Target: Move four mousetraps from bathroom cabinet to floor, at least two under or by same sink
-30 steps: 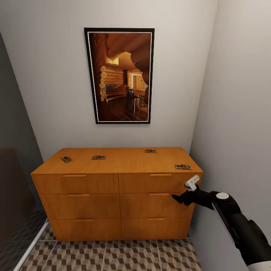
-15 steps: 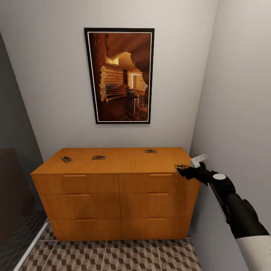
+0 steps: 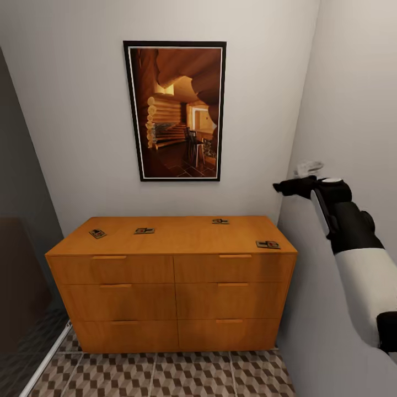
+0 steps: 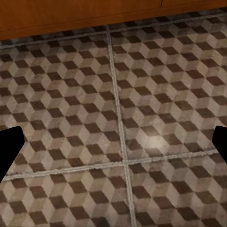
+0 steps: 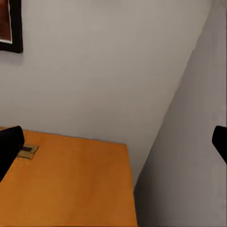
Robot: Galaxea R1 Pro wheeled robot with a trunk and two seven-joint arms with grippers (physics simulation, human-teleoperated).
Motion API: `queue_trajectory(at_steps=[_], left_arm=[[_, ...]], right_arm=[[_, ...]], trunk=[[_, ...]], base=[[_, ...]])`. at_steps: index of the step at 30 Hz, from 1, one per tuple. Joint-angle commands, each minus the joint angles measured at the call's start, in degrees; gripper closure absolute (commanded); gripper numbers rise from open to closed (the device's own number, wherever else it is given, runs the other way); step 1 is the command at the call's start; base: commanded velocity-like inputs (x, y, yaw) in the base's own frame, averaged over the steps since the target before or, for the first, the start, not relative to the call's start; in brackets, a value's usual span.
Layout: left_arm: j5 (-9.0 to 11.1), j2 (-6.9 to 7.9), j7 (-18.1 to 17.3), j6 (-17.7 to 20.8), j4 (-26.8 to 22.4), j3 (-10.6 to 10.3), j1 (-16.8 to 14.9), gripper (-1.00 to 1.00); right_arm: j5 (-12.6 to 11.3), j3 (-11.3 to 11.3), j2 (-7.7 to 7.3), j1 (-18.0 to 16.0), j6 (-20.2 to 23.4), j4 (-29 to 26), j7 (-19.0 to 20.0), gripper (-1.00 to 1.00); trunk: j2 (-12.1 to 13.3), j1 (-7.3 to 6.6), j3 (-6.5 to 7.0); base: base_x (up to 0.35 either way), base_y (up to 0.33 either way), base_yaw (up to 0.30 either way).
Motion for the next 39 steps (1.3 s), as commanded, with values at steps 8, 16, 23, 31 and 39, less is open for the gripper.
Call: queue_trajectory(at_steps=[8,16,23,31,39], left_arm=[[0.09,-0.01,-0.17,-0.31,0.22,-0.24,-0.11,-1.0],[0.09,0.05,-0.19,-0.38,0.29,-0.24,-0.11,-1.0],[0.16,0.27,-0.19,-0.39,0.38,-0.24,-0.11,-1.0],[0.1,-0.01,-0.22,-0.33,0.4,-0.24,-0.11,-1.0],[0.13,-0.07,-0.26,-0.31,0.4,-0.24,-0.11,-1.0]], right_arm=[[-0.02,0.22,3.71,-23.63,0.39,25.8,2.56,-1.0],[0.31,5.11,11.2,-28.74,0.34,32.73,35.75,-1.0],[0.6,10.23,10.33,-29.05,0.18,33.33,53.08,-1.0],[0.64,23.11,9.81,-29.03,-2.24,35.89,70.99,-1.0],[0.41,27.43,7.58,-29.03,-12.55,42.05,77.43,-1.0]], trunk=[[-0.04,0.0,-0.08],[-0.04,0.0,-0.08],[-0.04,0.0,-0.08],[-0.04,0.0,-0.08],[-0.04,0.0,-0.08]], base=[[0.0,0.0,0.0],[0.0,0.0,0.0],[0.0,0.0,0.0],[0.0,0.0,0.0],[0.0,0.0,0.0]])
